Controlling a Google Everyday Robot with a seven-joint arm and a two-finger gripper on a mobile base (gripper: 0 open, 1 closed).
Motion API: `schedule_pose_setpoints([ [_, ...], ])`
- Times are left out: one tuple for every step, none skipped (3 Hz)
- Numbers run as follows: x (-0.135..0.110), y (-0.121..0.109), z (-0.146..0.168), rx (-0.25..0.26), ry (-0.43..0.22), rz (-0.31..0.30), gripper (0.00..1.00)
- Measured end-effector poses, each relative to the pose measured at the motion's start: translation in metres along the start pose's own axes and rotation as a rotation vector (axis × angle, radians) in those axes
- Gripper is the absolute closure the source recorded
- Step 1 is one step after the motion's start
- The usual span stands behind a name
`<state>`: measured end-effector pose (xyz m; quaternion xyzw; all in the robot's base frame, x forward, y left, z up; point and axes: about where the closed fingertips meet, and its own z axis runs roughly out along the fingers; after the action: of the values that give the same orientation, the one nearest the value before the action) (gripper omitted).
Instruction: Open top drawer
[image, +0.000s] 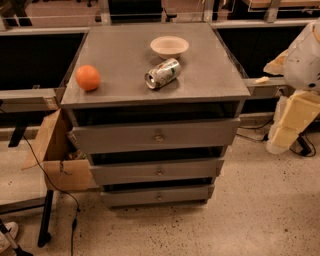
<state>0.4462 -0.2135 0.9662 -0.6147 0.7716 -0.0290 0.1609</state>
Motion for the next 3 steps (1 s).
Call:
schedule_pose_setpoints([
  [-0.001, -0.008, 0.043, -0.046, -0.053, -0.055, 0.00],
  [-0.001, -0.016, 0.113, -0.096, -0.133, -0.183, 0.00],
  [-0.004, -0.027, 0.155, -0.054, -0.200, -0.305, 0.00],
])
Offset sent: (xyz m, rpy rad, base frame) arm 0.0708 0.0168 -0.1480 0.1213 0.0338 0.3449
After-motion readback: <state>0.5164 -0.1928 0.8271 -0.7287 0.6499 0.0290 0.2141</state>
